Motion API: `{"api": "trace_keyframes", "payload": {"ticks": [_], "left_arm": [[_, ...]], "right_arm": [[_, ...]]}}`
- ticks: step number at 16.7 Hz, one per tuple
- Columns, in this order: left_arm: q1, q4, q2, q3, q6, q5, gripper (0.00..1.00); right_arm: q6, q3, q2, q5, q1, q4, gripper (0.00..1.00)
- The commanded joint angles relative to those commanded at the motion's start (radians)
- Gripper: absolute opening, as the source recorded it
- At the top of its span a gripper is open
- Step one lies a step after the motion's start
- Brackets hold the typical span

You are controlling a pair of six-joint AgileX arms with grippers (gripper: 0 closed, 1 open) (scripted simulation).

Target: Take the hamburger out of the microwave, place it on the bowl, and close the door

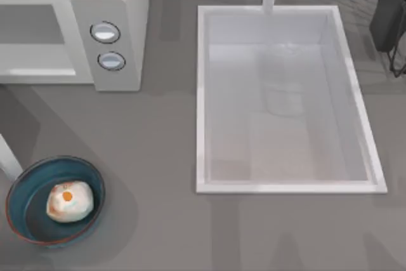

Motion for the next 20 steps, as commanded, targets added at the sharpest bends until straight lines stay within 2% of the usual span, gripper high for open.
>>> {"api": "trace_keyframes", "payload": {"ticks": [5, 7, 9, 15, 17, 20], "left_arm": [[0.000, -0.002, 0.003, 0.001, -0.003, 0.001, 0.00], [-0.034, -0.001, -0.008, -0.006, -0.034, -0.027, 0.00], [-0.111, 0.001, -0.030, -0.020, -0.094, -0.081, 0.00], [-0.459, 0.010, -0.135, -0.082, -0.335, -0.299, 0.00], [-0.518, 0.012, -0.162, -0.098, -0.389, -0.349, 0.00], [-0.534, 0.013, -0.172, -0.103, -0.405, -0.365, 0.00]], "right_arm": [[0.000, 0.000, 0.000, 0.000, 0.000, 0.000, 1.00], [0.000, 0.000, 0.000, 0.000, 0.000, 0.000, 1.00], [0.000, 0.000, 0.000, 0.000, 0.000, 0.000, 1.00], [0.000, 0.000, 0.000, 0.000, 0.000, 0.000, 1.00], [0.000, 0.000, 0.000, 0.000, 0.000, 0.000, 1.00], [0.000, 0.000, 0.000, 0.000, 0.000, 0.000, 1.00]]}}
